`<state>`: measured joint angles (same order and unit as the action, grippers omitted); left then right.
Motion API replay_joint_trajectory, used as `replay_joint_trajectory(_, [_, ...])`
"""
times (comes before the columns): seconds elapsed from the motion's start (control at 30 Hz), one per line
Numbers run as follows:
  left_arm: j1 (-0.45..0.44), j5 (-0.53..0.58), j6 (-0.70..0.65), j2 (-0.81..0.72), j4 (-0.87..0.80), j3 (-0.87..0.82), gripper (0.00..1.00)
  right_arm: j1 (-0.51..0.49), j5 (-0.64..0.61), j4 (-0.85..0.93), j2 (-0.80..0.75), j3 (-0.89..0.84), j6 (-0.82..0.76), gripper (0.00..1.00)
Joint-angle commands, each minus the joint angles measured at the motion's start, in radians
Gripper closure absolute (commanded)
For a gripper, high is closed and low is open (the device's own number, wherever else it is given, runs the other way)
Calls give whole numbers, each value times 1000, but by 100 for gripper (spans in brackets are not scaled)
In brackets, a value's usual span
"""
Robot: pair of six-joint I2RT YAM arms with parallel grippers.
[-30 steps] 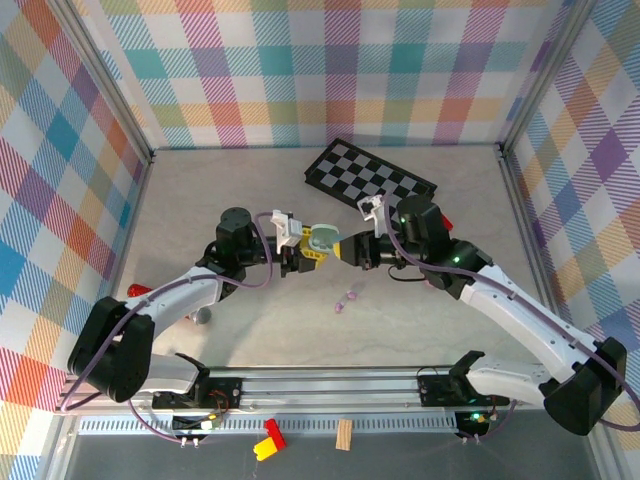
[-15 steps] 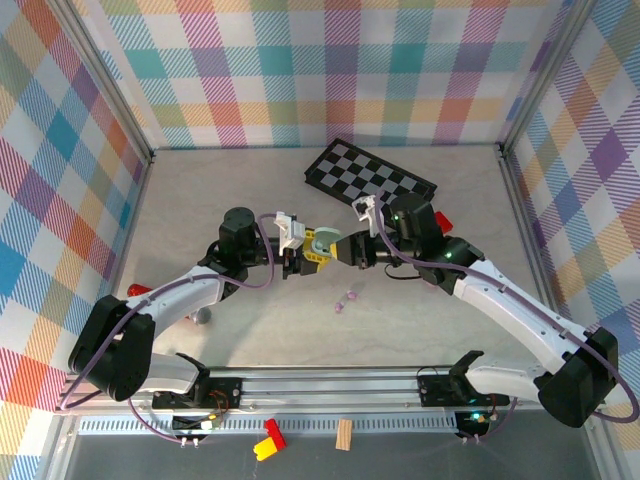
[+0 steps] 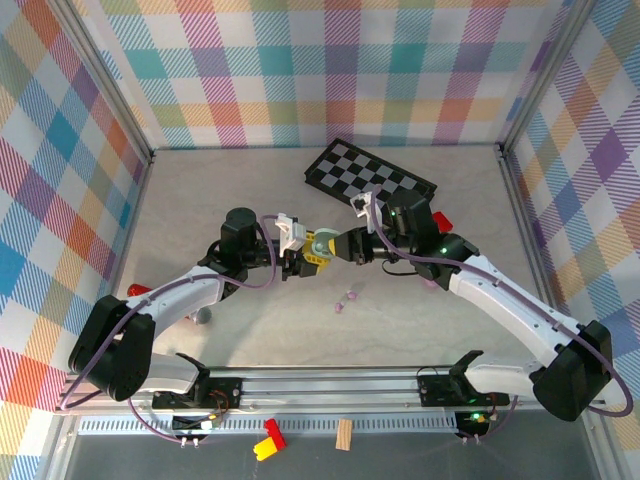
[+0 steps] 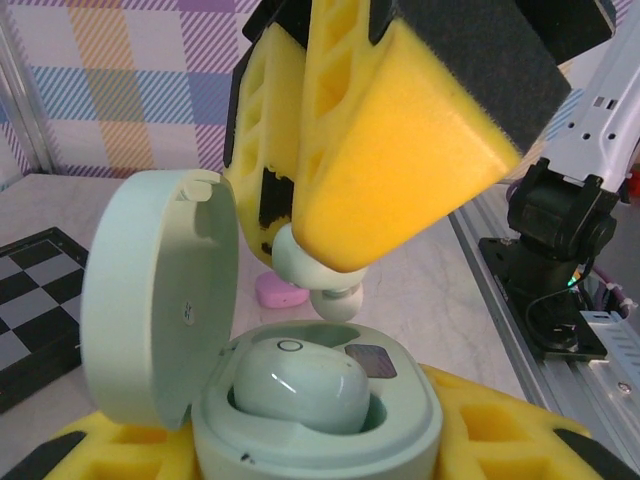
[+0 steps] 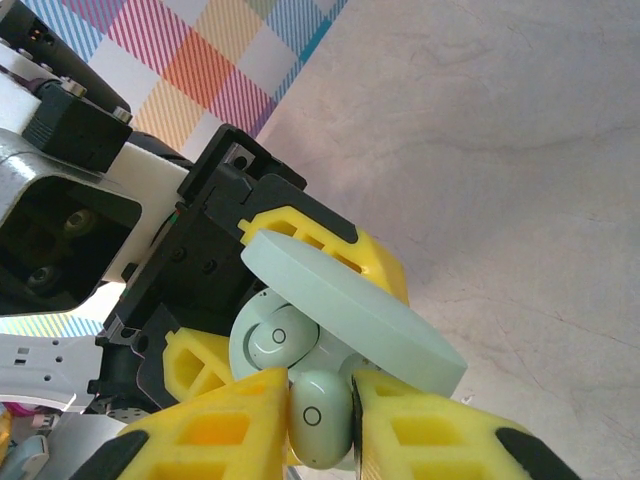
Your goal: Insert wireless bluetooth earbuds into charging case
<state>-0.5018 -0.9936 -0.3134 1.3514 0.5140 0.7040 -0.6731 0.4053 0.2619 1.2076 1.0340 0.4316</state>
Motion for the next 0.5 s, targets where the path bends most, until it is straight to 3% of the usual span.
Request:
replay_joint_trajectory(0.0, [-9,-28,5,-11,49,29,100,7,0,-45,15,14,-22,78])
replay_joint_trajectory(0.37, [-9,-46,100,15,177,24,100,8,0,-71,23,-11,-28,77])
replay_joint_trajectory(0.47, [-9,-45,101,14,176,24,100,9,-16,-64,17,-10,-25,72])
